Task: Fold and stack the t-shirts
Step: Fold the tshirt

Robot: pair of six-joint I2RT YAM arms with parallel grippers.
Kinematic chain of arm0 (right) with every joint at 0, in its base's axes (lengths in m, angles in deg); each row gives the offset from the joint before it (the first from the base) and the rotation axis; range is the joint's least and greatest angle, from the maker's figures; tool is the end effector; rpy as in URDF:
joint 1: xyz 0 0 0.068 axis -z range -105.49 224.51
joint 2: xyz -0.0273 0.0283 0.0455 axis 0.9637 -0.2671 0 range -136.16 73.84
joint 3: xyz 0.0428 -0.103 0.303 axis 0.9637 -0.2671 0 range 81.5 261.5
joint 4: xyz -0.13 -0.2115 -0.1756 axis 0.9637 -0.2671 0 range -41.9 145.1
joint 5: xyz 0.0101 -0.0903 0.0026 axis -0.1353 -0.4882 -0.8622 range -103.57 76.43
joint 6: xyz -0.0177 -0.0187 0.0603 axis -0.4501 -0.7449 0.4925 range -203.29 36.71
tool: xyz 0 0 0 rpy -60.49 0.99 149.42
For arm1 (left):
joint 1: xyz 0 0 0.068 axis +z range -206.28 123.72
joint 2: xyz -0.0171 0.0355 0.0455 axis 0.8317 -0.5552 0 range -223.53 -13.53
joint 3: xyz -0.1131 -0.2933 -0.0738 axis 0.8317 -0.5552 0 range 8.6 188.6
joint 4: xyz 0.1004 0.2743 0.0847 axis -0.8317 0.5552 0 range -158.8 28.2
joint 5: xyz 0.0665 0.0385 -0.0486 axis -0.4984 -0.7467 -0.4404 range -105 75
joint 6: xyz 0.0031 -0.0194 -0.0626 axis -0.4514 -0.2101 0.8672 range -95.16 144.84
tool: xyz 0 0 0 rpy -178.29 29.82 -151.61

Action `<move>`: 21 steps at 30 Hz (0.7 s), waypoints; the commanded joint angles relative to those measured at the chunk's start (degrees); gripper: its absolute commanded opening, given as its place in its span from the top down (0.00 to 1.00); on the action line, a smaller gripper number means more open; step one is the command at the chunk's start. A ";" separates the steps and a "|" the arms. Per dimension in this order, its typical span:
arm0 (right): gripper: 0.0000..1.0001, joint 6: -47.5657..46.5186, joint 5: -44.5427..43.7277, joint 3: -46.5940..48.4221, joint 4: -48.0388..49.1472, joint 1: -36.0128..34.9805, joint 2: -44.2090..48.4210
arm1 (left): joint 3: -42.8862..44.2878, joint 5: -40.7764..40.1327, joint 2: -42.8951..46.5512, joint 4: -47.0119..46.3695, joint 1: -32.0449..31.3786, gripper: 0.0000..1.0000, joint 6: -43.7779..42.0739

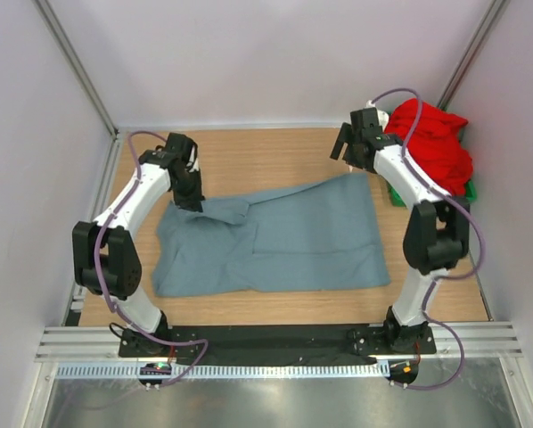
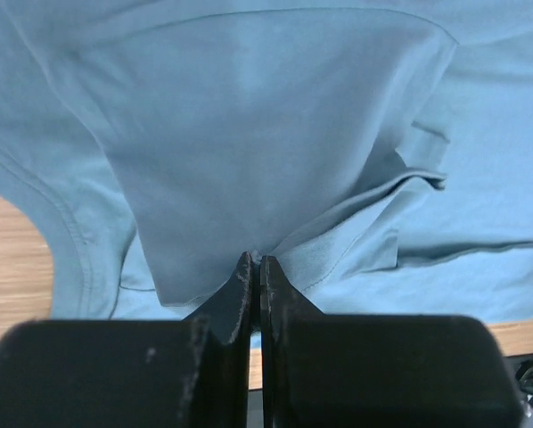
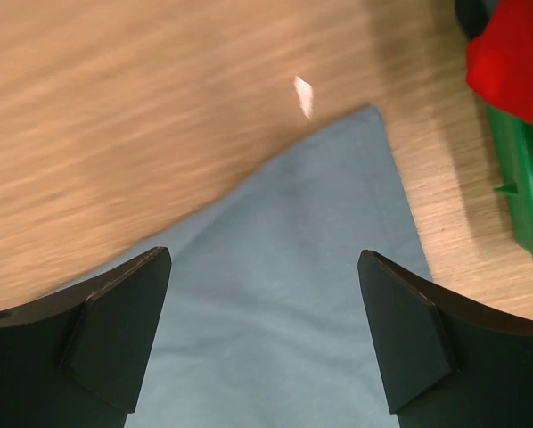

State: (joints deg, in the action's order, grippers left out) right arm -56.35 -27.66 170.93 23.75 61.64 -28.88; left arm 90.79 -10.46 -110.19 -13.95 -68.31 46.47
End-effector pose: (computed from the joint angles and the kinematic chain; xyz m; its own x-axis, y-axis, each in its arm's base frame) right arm 0.4647 0.0933 0.3259 -0.6321 0.3063 -0.7118 0.2682 0.9483 0.1699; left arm 0.3872 -0.0867 0.2951 -0.9373 -0.1759 -0.3010 -0.1187 0.9728 -0.1990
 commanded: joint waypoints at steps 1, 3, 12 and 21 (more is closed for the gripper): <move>0.08 -2.33 3.36 6.80 -8.54 1.78 -7.66 | -2.03 -1.11 3.50 -2.81 -1.50 1.00 -0.62; 0.08 -3.03 1.79 11.11 -9.25 2.58 -12.57 | -3.61 -1.02 4.37 -4.05 -1.77 1.00 -0.71; 0.07 -4.61 -1.47 22.19 -12.59 5.74 -24.72 | -5.90 -1.72 4.90 -5.98 -1.94 1.00 -1.33; 0.07 -4.97 -0.33 25.09 -11.80 8.73 -30.35 | -6.17 -1.02 5.08 -5.89 -1.94 1.00 -1.15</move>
State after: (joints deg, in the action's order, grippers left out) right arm -60.54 -27.83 193.77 12.21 69.75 -57.97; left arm 84.52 -11.51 -106.98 -18.47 -70.25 46.40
